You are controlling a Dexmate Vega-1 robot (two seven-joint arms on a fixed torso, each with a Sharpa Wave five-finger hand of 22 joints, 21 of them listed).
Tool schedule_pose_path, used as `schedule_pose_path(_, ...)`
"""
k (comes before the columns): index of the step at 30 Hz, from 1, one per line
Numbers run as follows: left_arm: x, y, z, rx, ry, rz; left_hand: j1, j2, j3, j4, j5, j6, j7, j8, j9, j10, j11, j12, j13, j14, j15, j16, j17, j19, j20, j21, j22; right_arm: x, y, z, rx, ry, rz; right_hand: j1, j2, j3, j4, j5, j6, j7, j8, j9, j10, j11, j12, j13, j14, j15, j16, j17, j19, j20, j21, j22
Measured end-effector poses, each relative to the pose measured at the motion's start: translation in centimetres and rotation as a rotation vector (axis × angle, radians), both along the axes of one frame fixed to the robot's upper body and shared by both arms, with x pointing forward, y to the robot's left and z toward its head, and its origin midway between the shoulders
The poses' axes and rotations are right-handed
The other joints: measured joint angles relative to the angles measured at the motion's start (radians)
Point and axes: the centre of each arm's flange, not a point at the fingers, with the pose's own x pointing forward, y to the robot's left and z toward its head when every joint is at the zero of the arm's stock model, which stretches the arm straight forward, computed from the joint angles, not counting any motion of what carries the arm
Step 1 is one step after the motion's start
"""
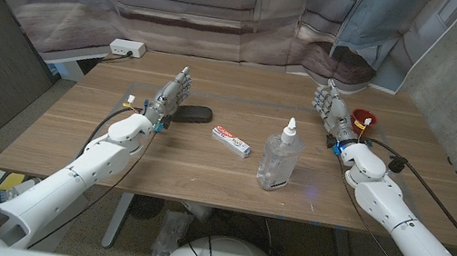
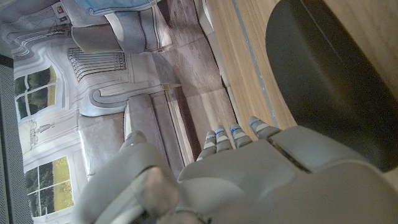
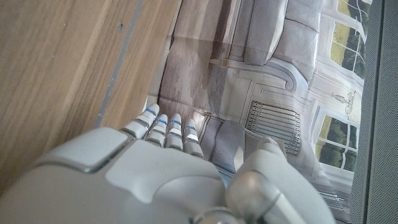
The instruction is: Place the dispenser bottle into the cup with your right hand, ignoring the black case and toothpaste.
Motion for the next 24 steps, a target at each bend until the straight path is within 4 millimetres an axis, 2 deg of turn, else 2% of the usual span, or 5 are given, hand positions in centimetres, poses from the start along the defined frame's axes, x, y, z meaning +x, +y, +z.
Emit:
schedule_pose_path(14, 0.0, -0.1, 0.2, 0.002, 0.002, -0.004, 0.005, 0.005, -0.003, -0.003, 0.009, 0.010, 0.001, 0.004, 0.000, 0.010, 0.000, 0.005, 0.000, 0.004, 0.000, 0.000, 0.000, 0.000, 0.000, 0.000, 0.000, -1.2, 0.6, 1.3, -0.025, -0.024, 0.001, 0.000, 0.000, 0.000, 0.000, 0.000, 0.013, -0.002, 0.000, 0.000, 0.014, 0.004, 0.008, 0.000, 0.013, 0.002, 0.004, 0.000, 0.009, -0.002, 0.004, 0.000)
schedule_pose_path(24, 0.3, -0.4, 0.1, 0.007, 0.009, -0.017, 0.009, 0.009, -0.004, -0.004, 0.009, 0.010, 0.000, 0.004, 0.000, 0.010, 0.000, 0.005, 0.000, 0.004, 0.000, 0.000, 0.000, 0.000, 0.000, 0.000, 0.000, -2.2, 0.7, 1.9, -0.038, -0.025, 0.001, 0.000, 0.000, 0.000, 0.000, 0.000, 0.012, -0.001, 0.000, 0.000, 0.022, 0.011, 0.008, 0.000, 0.020, 0.005, 0.004, 0.000, 0.018, 0.007, 0.004, 0.000)
